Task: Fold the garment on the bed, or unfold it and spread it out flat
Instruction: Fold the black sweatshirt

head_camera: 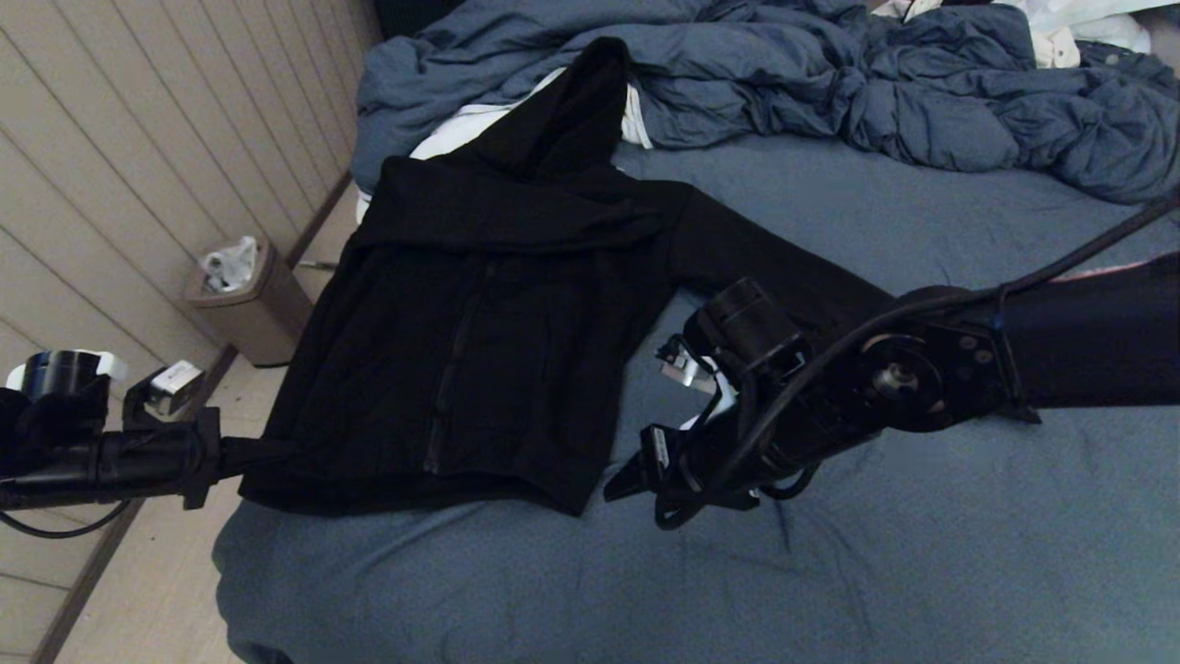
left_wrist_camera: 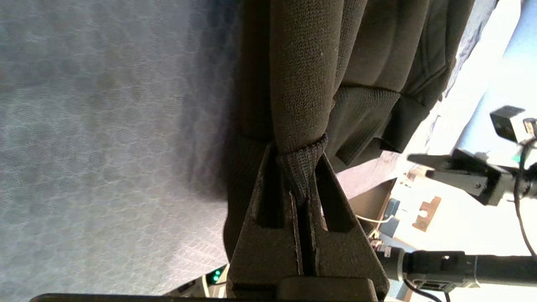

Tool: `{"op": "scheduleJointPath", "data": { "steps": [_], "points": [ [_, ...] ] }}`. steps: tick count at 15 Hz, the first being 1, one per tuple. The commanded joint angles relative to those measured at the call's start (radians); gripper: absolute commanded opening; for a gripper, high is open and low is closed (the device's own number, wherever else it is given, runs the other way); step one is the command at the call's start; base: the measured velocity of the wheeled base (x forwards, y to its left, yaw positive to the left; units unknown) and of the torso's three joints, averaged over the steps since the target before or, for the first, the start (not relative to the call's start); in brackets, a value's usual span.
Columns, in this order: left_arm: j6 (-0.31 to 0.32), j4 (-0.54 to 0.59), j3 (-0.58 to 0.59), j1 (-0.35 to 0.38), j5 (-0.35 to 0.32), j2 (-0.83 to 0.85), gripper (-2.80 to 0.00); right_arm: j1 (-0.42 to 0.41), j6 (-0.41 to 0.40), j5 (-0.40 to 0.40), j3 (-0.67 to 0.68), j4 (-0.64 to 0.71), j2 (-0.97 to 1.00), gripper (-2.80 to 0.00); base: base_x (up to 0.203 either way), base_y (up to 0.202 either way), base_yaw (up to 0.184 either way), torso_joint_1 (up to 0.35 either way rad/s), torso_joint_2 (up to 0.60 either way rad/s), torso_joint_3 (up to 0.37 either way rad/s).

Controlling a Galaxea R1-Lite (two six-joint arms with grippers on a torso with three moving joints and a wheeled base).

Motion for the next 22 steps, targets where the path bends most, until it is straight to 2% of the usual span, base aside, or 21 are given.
{"op": "scheduleJointPath", "data": {
  "steps": [1,5,12,17,22],
  "points": [
    [-0.001,0.0,0.001,0.0,-0.006,0.003,-2.8,0.005,0.007,0.001,-0.019,-0.006,0.041,0.0,0.0,0.0,0.0,0.0,0.0,0.0],
    [-0.001,0.0,-0.001,0.0,-0.006,0.006,-2.8,0.036,0.022,-0.011,-0.069,-0.117,0.156,0.0,0.0,0.0,0.0,0.0,0.0,0.0],
    [0.005,0.0,0.001,-0.012,-0.005,0.011,-2.8,0.033,0.025,-0.021,-0.187,-0.124,0.246,0.0,0.0,0.0,0.0,0.0,0.0,0.0],
    [0.019,0.0,0.002,-0.013,-0.006,0.011,-2.8,0.034,0.028,-0.06,-0.219,-0.124,0.26,0.0,0.0,0.0,0.0,0.0,0.0,0.0],
    [0.019,0.0,0.002,-0.015,-0.006,0.012,-2.8,0.035,0.036,-0.062,-0.251,-0.141,0.268,0.0,0.0,0.0,0.0,0.0,0.0,0.0]
  ]
}}
